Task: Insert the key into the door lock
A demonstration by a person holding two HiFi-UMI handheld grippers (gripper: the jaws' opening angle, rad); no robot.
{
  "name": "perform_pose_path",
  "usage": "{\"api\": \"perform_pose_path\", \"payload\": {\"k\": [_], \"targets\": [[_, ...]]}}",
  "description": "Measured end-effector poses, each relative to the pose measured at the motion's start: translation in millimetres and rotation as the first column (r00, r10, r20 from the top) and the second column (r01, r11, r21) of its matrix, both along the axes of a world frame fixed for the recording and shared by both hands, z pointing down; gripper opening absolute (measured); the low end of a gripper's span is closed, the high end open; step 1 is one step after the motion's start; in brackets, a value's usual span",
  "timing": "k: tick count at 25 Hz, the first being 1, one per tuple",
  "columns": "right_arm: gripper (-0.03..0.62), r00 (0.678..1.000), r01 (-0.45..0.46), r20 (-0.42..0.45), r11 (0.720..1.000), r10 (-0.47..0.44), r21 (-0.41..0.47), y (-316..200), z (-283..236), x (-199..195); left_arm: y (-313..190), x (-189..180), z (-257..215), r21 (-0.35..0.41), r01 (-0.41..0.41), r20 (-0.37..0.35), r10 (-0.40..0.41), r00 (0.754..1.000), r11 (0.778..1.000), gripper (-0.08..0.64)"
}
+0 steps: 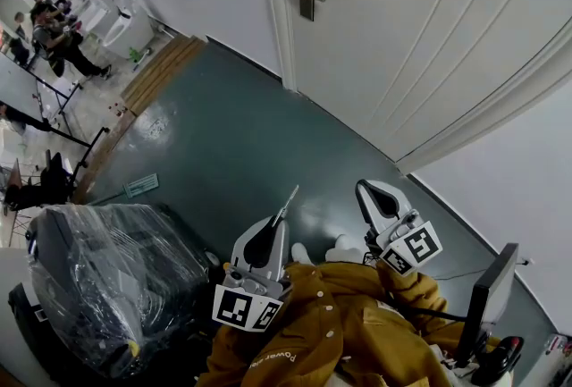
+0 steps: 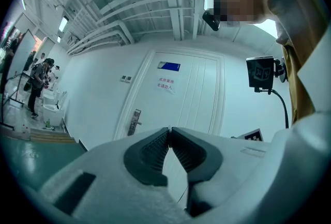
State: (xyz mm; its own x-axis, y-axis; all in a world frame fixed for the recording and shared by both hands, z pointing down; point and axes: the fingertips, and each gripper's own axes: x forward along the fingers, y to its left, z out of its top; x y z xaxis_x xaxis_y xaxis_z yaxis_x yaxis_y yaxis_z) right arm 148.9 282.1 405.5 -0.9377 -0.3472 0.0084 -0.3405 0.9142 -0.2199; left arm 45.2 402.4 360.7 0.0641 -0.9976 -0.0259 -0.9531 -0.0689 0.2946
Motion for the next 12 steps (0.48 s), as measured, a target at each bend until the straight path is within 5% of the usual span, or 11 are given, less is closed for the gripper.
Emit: {"api": "perform_pose_path", "payload": {"k": [12], "targets": [[0.027, 0.996, -0.035, -0.078, 0.999, 0.037, 0.033, -30.9, 8.9, -9.7, -13.4, -43.4, 32.5, -0.041, 0.002, -0.095, -0.006, 0.995, 0.999, 0.025]]}}
